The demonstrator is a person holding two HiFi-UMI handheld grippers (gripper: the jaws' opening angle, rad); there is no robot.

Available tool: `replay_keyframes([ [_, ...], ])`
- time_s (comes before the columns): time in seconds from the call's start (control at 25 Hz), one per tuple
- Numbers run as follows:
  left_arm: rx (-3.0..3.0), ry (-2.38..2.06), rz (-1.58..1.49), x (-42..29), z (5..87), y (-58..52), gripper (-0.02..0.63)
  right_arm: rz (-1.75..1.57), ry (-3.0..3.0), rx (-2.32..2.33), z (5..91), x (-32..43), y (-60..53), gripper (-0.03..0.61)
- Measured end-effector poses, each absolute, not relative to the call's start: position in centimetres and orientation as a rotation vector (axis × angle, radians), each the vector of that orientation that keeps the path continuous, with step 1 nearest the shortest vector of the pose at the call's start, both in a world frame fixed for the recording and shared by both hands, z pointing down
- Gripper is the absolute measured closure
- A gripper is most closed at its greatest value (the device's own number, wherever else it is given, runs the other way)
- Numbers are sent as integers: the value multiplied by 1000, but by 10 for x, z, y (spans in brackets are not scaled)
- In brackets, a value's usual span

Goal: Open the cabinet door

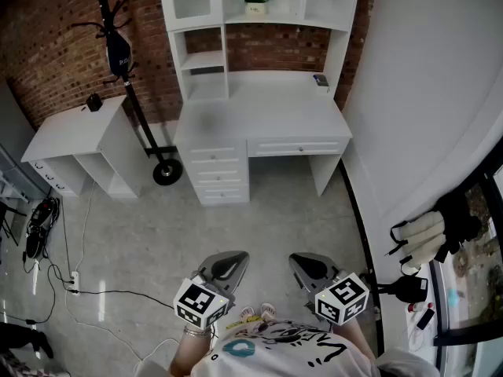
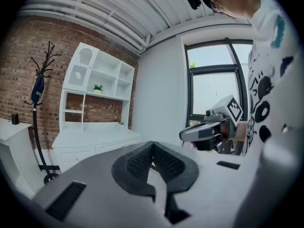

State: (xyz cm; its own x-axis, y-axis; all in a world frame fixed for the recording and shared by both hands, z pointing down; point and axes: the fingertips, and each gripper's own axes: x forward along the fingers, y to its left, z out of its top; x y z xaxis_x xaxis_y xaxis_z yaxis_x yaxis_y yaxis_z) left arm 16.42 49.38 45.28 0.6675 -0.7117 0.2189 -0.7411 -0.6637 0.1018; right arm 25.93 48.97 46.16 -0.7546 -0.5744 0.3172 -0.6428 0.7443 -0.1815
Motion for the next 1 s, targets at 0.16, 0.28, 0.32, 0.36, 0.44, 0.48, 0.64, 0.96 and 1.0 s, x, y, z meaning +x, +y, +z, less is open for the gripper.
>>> replay_keyframes([
  [0.16,2680,-1201,246,154,457,502,600,369,-2683,939,465,249,492,551],
  [0.28,2663,-1223,255,143,461,506,600,346,-2670,918,468,240,493,551],
  [0.32,2658,-1230,255,139,461,507,600,346,-2669,917,468,237,493,551],
  [0.36,2653,-1237,255,134,461,509,600,340,-2663,922,468,234,494,551],
  [0.44,2643,-1250,257,126,462,512,600,321,-2645,939,469,230,493,551],
  [0.48,2638,-1257,260,122,464,513,600,322,-2644,947,468,228,493,551],
  [0.64,2622,-1276,259,111,467,513,600,356,-2666,957,463,227,498,551],
  [0.96,2629,-1287,248,100,463,508,599,323,-2648,977,464,218,492,549],
  [1.0,2621,-1289,250,97,465,509,600,326,-2658,980,463,213,490,549],
])
